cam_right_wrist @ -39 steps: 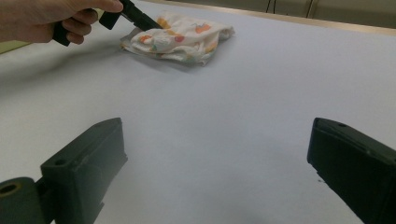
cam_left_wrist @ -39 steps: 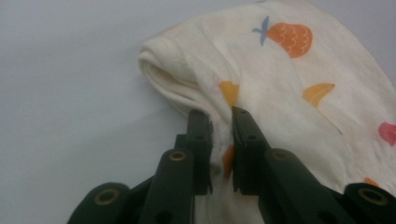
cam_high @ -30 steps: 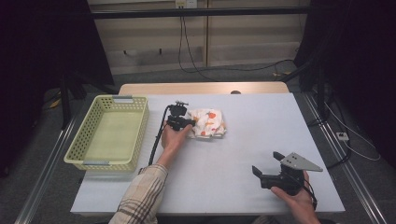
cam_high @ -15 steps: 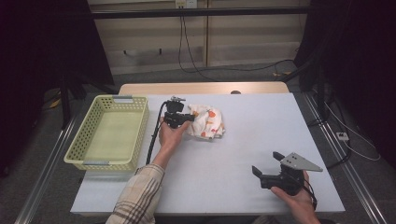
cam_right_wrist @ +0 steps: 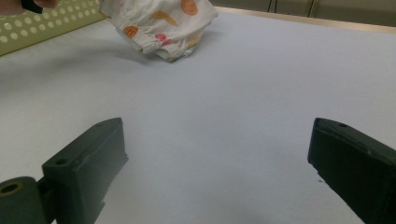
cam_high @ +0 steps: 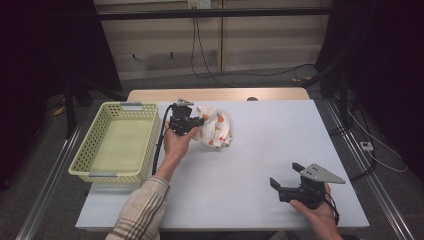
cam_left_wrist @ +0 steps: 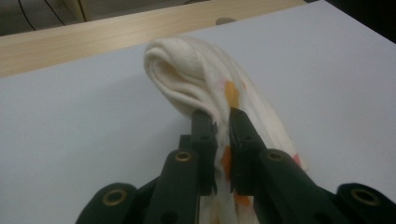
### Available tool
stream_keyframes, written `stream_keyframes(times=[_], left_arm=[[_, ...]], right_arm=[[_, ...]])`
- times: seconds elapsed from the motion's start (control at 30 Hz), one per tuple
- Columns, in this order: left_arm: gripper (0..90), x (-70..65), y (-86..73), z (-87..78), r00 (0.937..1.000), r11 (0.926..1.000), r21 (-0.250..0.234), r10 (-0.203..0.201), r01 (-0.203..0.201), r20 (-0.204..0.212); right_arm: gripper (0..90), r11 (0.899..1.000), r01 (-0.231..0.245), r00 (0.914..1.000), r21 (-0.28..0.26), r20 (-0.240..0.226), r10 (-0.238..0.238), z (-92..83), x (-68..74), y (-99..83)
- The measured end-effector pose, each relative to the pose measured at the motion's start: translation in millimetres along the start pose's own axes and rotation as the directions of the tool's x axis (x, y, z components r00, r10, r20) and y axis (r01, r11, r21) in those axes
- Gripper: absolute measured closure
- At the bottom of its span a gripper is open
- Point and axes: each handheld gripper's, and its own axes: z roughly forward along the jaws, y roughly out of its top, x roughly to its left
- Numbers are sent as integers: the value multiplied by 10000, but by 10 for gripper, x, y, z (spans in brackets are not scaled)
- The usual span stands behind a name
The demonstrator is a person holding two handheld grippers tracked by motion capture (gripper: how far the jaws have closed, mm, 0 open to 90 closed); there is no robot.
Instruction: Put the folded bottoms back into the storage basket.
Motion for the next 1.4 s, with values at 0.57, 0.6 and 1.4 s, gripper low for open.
stream_keyframes(times=[0.57,0.6,1.4], left_arm=[[831,-8,72,-234,9987,9980,-448,441,-453,-271],[831,-10,77,-249,9982,9974,-483,520,-534,-311],[831,-43,82,-635,9924,9867,-1071,1201,-1221,-252]], right_arm=[[43,10000,7,10000,-18,8,-7,0,7,2],[42,10000,5,10000,-11,-1,-5,0,7,2],[42,10000,56,10000,-38,-41,-56,1,12,4]])
